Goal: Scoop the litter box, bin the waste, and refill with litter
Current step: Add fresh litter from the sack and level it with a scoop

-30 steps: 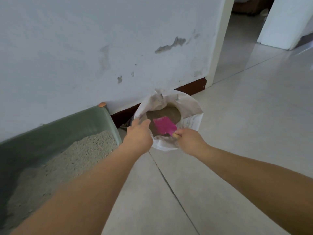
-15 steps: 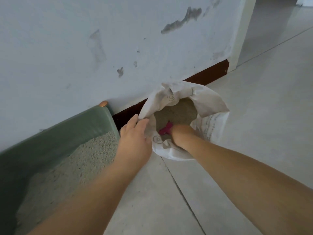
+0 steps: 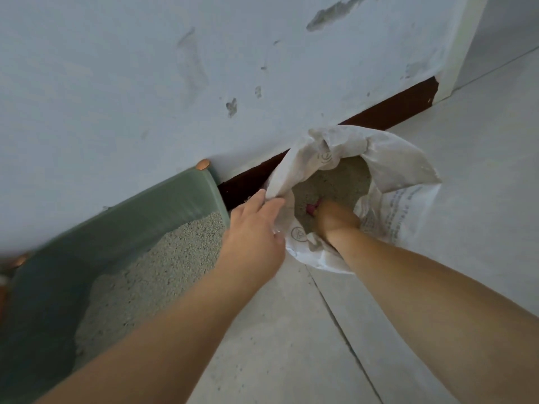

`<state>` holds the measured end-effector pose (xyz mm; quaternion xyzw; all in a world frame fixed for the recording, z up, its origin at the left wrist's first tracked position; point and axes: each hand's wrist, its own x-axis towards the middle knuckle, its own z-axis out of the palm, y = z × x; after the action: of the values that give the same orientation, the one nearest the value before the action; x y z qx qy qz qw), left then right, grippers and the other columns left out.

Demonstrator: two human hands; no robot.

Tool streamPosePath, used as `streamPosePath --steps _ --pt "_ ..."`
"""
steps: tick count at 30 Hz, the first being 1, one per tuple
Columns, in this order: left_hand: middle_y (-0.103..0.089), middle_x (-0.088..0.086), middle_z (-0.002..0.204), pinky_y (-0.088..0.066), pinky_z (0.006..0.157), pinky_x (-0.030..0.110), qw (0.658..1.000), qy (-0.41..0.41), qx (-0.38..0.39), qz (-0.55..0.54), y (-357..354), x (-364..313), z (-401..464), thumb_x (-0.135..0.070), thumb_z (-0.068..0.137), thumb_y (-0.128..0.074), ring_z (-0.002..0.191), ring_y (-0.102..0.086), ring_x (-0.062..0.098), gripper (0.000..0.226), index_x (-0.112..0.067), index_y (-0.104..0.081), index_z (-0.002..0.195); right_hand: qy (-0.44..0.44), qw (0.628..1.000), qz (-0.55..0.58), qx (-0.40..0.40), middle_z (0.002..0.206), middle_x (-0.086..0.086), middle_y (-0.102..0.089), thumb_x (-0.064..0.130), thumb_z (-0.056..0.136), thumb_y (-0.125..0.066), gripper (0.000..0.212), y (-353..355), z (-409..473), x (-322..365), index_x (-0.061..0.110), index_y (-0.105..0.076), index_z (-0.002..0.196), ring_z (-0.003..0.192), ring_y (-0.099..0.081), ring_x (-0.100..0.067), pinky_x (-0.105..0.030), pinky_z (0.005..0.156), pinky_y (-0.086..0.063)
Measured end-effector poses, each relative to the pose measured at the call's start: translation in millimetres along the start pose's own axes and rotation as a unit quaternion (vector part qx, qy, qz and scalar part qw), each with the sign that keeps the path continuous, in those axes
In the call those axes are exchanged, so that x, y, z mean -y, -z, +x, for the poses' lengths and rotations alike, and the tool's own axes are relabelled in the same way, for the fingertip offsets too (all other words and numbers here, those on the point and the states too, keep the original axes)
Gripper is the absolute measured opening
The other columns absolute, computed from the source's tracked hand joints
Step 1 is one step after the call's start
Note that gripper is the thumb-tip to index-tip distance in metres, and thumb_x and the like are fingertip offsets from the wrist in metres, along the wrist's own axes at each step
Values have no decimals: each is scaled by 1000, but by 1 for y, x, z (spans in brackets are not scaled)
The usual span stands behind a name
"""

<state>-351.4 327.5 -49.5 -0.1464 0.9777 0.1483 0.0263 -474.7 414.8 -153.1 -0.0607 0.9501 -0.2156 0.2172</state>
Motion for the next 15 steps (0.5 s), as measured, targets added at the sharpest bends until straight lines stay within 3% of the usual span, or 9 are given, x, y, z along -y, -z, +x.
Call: streamPosePath --steps 4,13,15 --pt "-21 -4 155 -23 113 41 1000 5 5 13 3 -2 1 -16 92 -50 142 -18 21 52 -28 -36 141 8 999 -33 0 118 -12 -60 9 96 -40 25 18 -19 -7 6 -60 111 110 -58 -28 -33 81 -44" --pt "-28 -3 150 -25 114 47 999 -20 23 37 22 -19 -25 -15 94 -45 138 -23 24 46 -25 -39 139 22 997 -57 -48 102 -7 -58 21 96 -47 22 62 -74 -24 14 -59 114 102 -58 -26 -29 72 -39" --pt "-30 -2 149 -26 113 47 998 -23 32 39 27 -20 -32 -12 92 -43 136 -25 25 46 -24 -41 137 18 997 -62 -32 110 -7 -59 25 97 -47 26 70 -87 -27 16 -58 119 106 -57 -27 -32 77 -41"
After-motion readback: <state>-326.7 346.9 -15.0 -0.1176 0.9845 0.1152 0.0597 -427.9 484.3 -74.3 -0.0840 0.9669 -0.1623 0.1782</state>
